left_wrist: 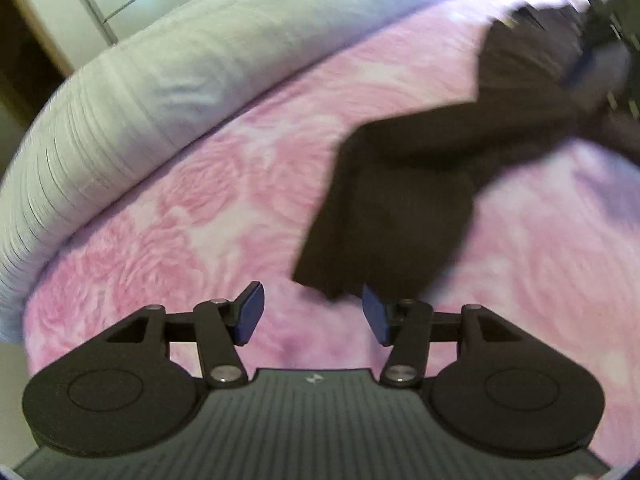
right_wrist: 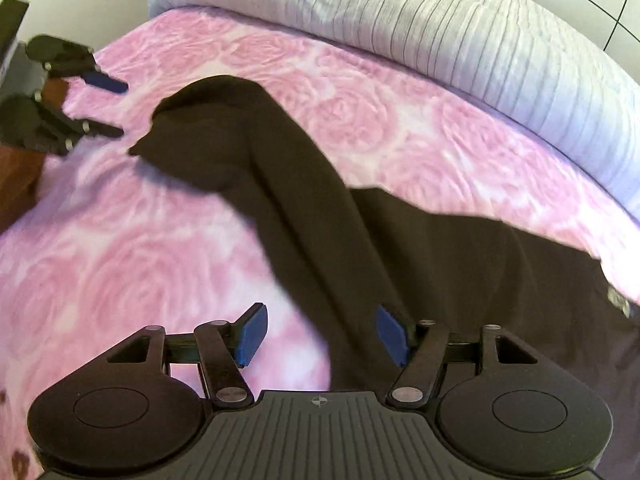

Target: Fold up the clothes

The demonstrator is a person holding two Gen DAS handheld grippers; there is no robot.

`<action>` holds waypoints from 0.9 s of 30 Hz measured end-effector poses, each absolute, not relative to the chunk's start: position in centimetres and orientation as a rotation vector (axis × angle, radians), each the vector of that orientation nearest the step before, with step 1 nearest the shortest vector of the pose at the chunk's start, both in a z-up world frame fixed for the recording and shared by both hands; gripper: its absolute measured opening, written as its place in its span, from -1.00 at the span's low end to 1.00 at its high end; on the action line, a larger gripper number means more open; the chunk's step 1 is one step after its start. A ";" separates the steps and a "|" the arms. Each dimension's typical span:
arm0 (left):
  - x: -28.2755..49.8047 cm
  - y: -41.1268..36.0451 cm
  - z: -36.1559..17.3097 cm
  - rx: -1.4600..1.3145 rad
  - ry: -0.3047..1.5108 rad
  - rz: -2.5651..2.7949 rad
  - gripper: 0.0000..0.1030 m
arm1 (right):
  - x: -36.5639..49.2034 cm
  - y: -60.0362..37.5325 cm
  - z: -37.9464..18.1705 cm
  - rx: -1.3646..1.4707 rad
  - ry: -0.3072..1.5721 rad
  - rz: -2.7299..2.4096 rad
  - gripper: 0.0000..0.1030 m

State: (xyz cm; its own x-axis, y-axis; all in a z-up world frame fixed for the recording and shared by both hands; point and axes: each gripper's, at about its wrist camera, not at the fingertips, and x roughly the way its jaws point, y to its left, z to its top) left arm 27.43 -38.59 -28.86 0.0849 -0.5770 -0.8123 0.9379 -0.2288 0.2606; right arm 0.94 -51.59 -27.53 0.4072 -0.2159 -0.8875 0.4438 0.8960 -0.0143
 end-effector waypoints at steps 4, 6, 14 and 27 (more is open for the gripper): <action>28.6 -41.8 -30.6 1.069 0.515 -1.581 -0.23 | 1.6 -51.8 -28.3 0.249 1.097 -0.447 0.27; 28.4 -42.4 -31.1 1.116 0.517 -1.624 -0.81 | 1.1 -51.4 -28.5 0.262 1.109 -0.467 0.27; 27.9 -35.8 -22.3 1.390 0.035 -1.554 -0.96 | -2.3 -48.5 -28.0 0.300 1.126 -0.543 0.28; 29.2 -32.6 -26.9 1.287 0.531 -1.524 -0.36 | -3.8 -44.6 -28.5 0.326 1.151 -0.452 0.30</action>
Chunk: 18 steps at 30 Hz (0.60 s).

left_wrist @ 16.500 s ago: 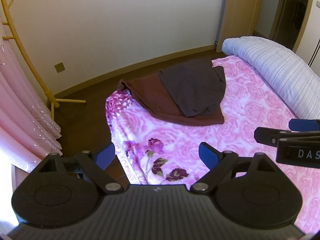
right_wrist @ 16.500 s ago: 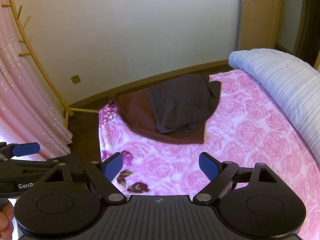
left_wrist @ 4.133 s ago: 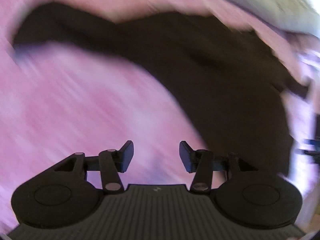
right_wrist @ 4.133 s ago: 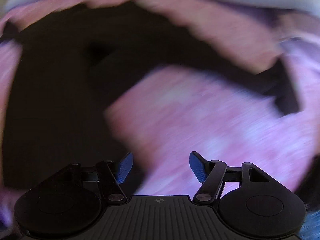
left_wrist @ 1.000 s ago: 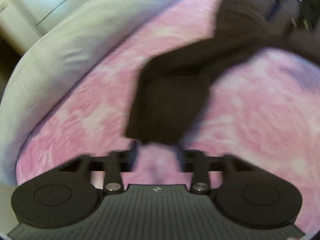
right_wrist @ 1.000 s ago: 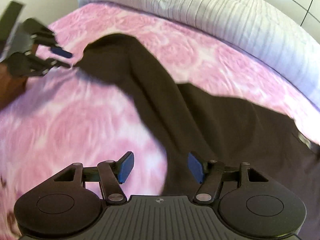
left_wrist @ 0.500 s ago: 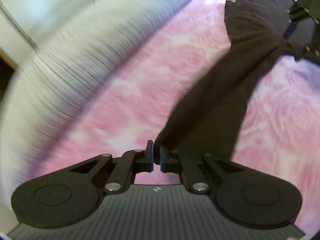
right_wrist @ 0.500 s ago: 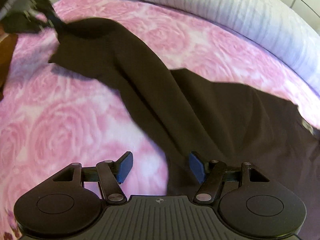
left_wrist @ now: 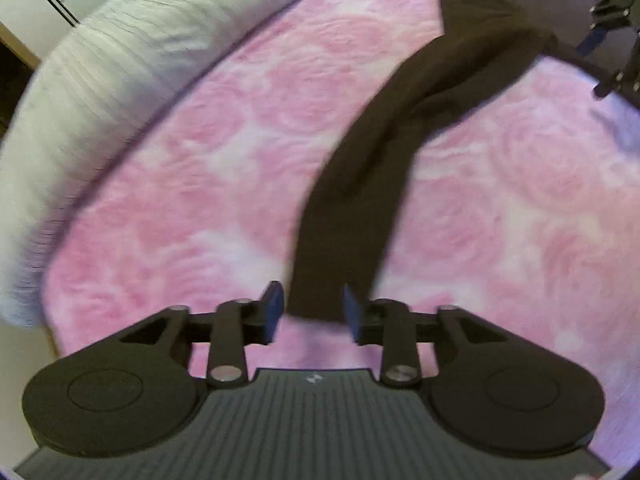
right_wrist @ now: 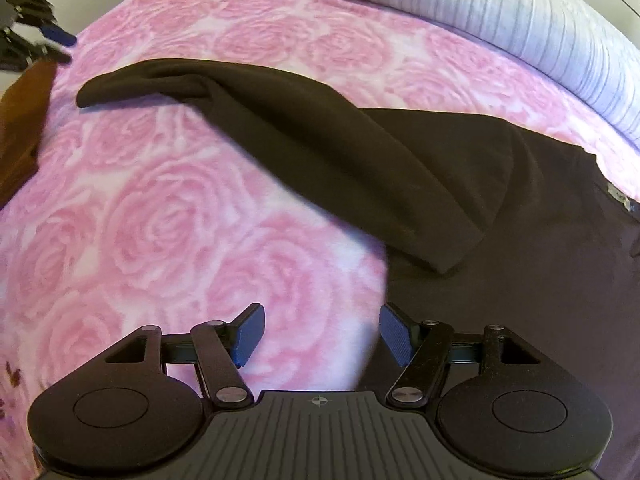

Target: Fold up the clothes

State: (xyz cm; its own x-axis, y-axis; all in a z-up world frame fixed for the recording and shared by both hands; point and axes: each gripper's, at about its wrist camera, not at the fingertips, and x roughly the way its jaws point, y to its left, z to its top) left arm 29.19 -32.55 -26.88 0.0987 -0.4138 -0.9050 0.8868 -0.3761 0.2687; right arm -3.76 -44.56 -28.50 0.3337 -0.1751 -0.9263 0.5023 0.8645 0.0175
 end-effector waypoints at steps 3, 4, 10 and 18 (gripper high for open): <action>25.9 -32.6 -29.6 1.423 0.367 -1.568 -0.23 | -3.0 -44.1 -28.8 0.317 1.153 -0.438 0.31; 25.1 -32.6 -30.7 1.489 0.296 -1.565 -0.24 | -2.9 -44.0 -28.9 0.318 1.151 -0.437 0.31; 26.9 -33.6 -29.2 1.505 0.363 -1.541 -0.93 | -2.8 -44.1 -28.6 0.302 1.150 -0.440 0.31; 28.7 -28.1 -22.6 1.605 0.357 -1.706 -0.91 | -5.0 -45.1 -28.4 0.314 1.163 -0.480 0.33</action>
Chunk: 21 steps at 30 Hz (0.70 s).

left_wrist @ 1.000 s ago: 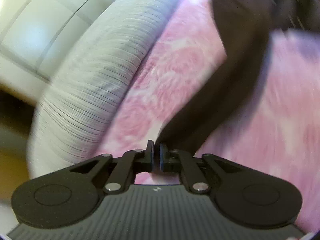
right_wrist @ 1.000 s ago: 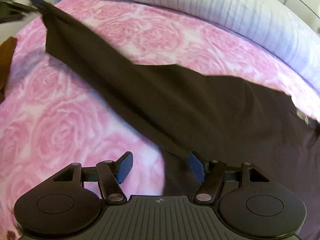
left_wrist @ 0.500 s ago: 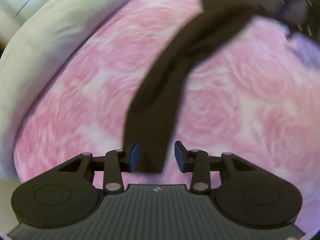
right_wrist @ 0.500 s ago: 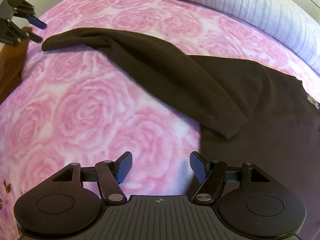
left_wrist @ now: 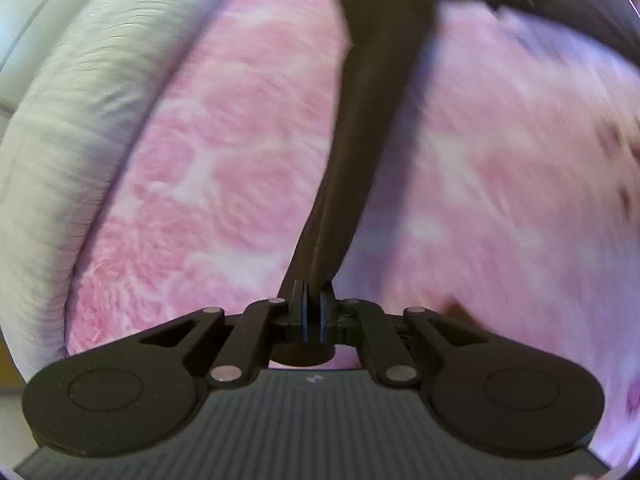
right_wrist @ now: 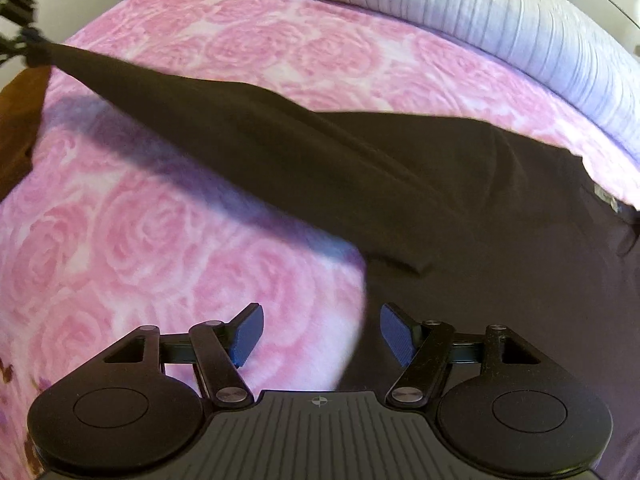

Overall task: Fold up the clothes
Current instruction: 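Stretch the sleeve straight with the left gripper while the right gripper grasps the shirt body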

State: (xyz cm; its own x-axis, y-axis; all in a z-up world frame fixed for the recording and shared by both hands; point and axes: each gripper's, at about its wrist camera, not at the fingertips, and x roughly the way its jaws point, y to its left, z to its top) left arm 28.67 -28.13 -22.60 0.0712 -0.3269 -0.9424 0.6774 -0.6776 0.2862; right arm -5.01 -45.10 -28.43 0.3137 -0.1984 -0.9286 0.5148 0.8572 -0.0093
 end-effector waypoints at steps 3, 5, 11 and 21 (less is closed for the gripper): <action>27.6 -26.7 -24.4 1.658 0.408 -1.741 -0.91 | -5.3 -45.0 -28.7 0.324 1.171 -0.481 0.34; 26.8 -26.3 -25.5 1.662 0.445 -1.743 -0.86 | -5.4 -44.8 -28.6 0.328 1.168 -0.480 0.34; 26.9 -25.1 -27.3 1.731 0.594 -1.680 -0.59 | -5.4 -44.7 -28.4 0.321 1.164 -0.472 0.37; 32.8 -32.0 -27.0 1.162 1.022 -1.607 -0.34 | -5.6 -44.6 -28.7 0.347 1.156 -0.495 0.41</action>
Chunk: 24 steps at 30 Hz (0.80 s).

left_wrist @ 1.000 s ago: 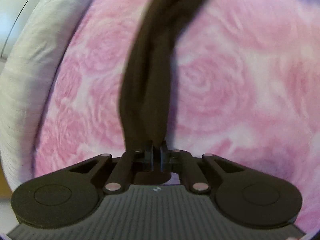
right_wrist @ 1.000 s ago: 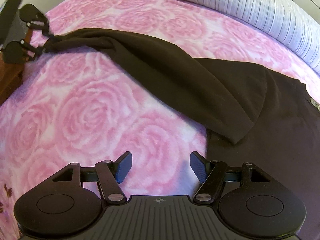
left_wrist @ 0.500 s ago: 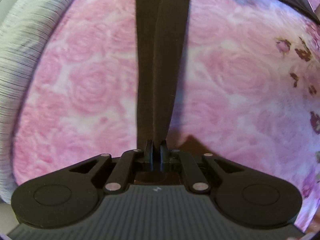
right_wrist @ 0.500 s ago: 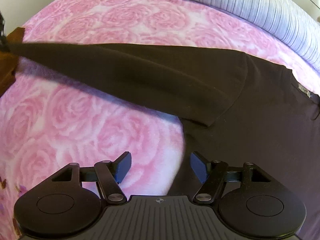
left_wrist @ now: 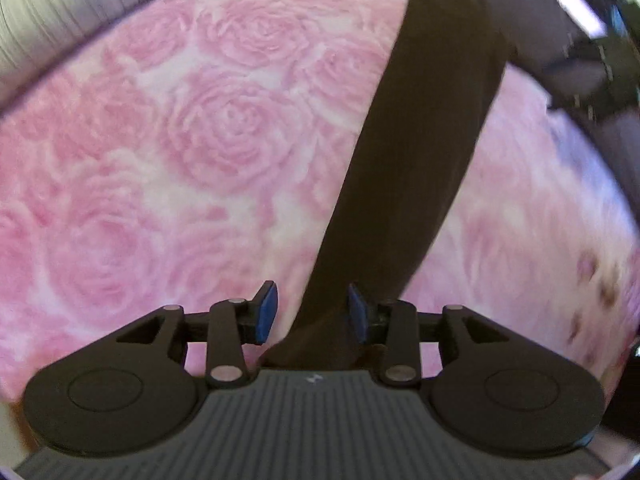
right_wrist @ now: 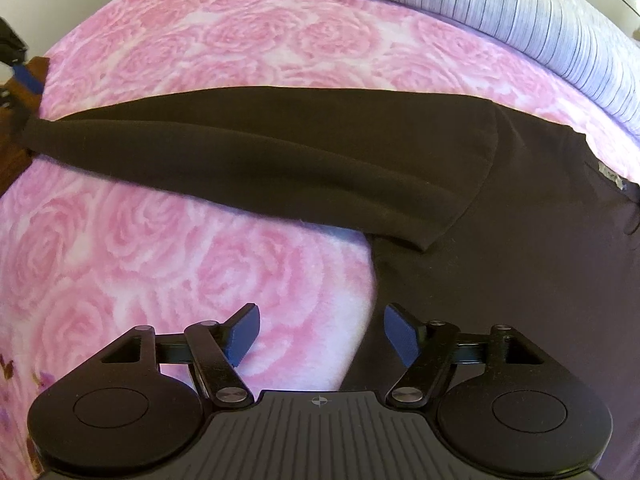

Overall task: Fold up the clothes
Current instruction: 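Stretch the sleeve straight with the left gripper while the right gripper grasps the shirt body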

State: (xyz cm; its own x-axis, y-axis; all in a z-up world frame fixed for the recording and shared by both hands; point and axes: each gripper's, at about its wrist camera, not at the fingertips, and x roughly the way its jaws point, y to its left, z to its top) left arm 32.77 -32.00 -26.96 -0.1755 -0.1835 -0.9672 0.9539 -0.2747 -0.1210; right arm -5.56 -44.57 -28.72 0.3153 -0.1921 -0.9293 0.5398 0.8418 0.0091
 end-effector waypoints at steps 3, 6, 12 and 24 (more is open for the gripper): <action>34.1 -32.8 -26.9 1.053 1.104 -1.627 -0.32 | -5.7 -44.6 -28.0 0.353 1.132 -0.507 0.41; 35.8 -33.0 -26.6 0.948 1.130 -1.564 -0.32 | -6.0 -44.7 -27.7 0.362 1.111 -0.524 0.43; 32.7 -34.3 -30.1 1.117 1.106 -1.594 -0.45 | -5.2 -44.0 -28.8 0.373 1.124 -0.495 0.44; 34.3 -36.4 -29.4 1.039 0.934 -1.465 -0.87 | -4.7 -43.5 -28.9 0.348 1.127 -0.483 0.44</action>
State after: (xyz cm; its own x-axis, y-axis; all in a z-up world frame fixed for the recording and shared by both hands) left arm 34.27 -36.42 -29.40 -0.0591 -0.3101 -0.9489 0.9911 -0.1318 -0.0187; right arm -4.72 -43.51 -28.89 0.3450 -0.1917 -0.9188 0.5334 0.8455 0.0238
